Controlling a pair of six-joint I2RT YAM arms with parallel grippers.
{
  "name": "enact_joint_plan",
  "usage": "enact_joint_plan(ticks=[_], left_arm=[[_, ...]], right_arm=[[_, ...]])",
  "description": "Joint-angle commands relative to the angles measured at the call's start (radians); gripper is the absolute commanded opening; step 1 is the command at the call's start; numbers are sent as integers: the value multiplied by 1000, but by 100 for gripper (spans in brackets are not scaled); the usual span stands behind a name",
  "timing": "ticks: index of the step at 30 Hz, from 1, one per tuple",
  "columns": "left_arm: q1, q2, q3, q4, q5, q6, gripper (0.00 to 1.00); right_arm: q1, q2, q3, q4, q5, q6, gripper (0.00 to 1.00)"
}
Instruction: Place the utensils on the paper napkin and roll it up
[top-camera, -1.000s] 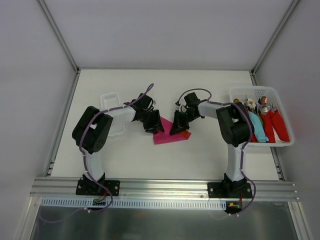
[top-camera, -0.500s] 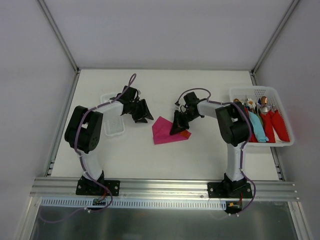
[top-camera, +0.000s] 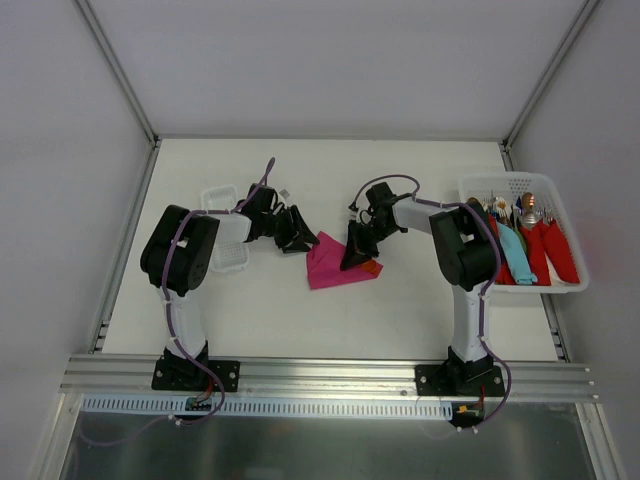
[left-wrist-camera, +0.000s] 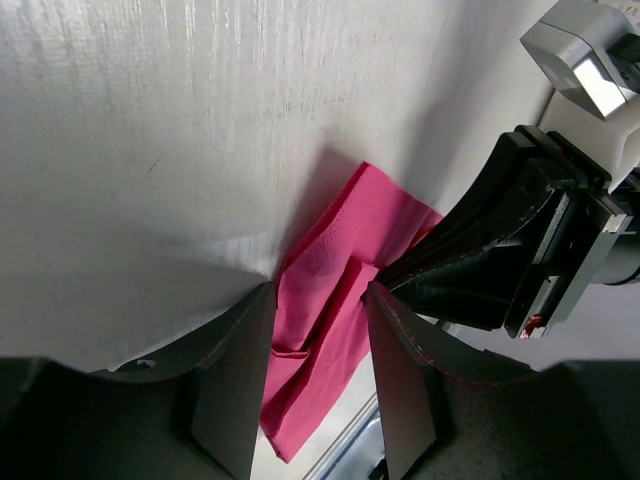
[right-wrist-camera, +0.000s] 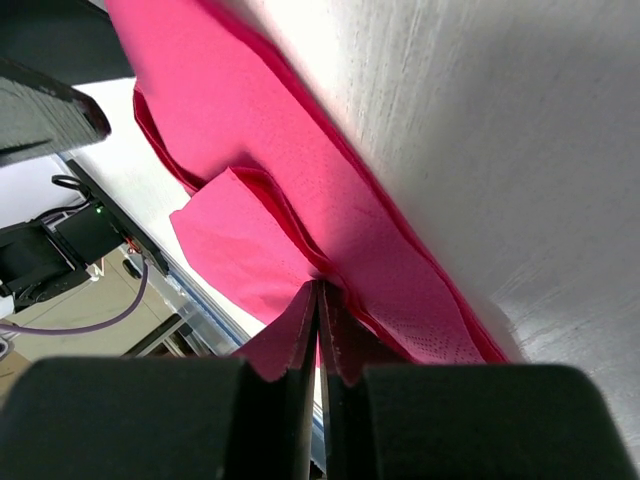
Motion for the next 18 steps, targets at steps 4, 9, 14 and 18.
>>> enact_joint_plan(ticks=[4,9,14,18], left_arm=[[-11,48,-53,80,34,-53,41],[-9,3,-105,129,-1,-83,38],[-9,-255,-229,154,-188,-29,42],[-17,-366,-267,115,-185,19,38]], right_arm=[[3,59,10,-66,144,-61,5],[3,65,19,-82,154,-75,5],[6,74,33,-110,166,-89,5],[12,83,47,-115,161,-87,5]])
